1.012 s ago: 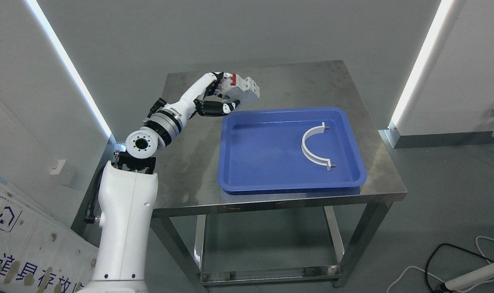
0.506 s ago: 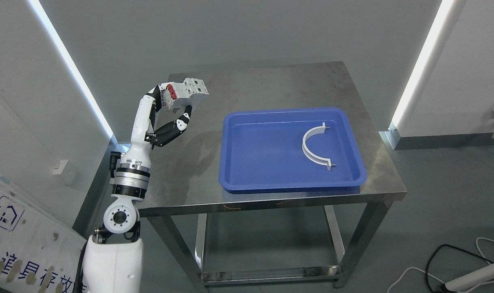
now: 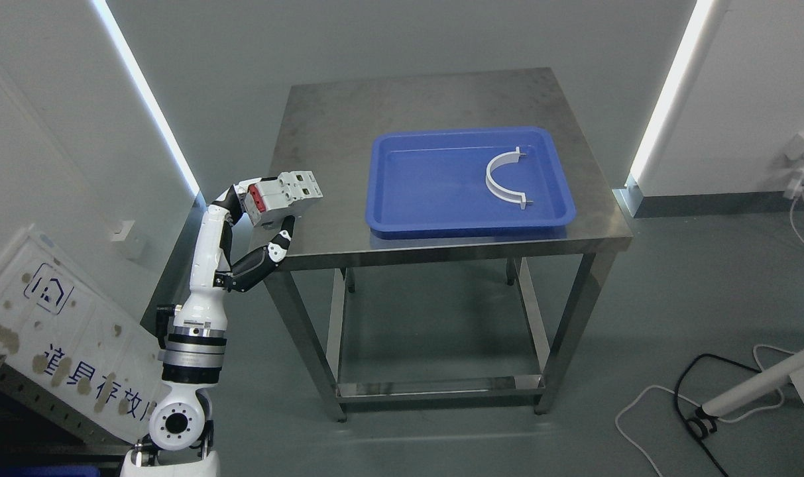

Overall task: Place circuit breaker on shelf
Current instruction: 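Carry the breaker in the left hand while turning toward the bin shelves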

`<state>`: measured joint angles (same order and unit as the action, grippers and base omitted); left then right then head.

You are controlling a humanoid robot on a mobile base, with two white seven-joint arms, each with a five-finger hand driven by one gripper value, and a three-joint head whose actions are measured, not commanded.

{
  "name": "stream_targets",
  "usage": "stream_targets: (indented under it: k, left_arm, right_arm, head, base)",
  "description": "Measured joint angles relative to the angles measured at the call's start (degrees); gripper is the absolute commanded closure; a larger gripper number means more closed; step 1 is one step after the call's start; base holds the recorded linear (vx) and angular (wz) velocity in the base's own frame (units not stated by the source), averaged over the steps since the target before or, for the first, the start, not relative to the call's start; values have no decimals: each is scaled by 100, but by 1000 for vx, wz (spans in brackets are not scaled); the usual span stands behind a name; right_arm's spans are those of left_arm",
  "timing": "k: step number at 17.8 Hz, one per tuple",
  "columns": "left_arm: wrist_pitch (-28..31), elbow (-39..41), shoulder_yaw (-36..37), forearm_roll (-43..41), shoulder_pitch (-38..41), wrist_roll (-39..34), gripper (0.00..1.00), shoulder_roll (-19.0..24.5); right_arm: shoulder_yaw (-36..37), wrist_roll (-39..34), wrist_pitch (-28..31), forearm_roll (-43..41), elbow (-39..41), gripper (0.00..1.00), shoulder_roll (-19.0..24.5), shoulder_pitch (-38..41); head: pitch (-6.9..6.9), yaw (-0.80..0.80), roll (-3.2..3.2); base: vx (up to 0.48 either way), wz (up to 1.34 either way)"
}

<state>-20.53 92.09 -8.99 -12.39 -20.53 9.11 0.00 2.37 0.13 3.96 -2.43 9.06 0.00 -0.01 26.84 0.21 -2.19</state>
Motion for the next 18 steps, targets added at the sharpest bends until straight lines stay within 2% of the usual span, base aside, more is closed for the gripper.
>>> stream_targets:
  k: [8, 12, 18]
  left_arm:
    - [-193, 317, -141, 63, 343, 0, 80, 0]
    - [-277, 409, -189, 108, 502, 0, 80, 0]
    - [-810, 491, -14, 265, 470, 24, 80, 1]
  right_arm:
    - [0, 9, 2, 0, -1, 0, 0, 9]
    - [0, 12, 3, 0, 0, 0, 0, -1]
    - [0, 31, 3, 1, 0, 0, 0, 0]
  head:
    - [-2, 0, 0]
    - [-5, 0, 0]
    - [1, 0, 0]
  base:
    - [-550, 181]
    - [-467, 1002]
    - [-363, 1553]
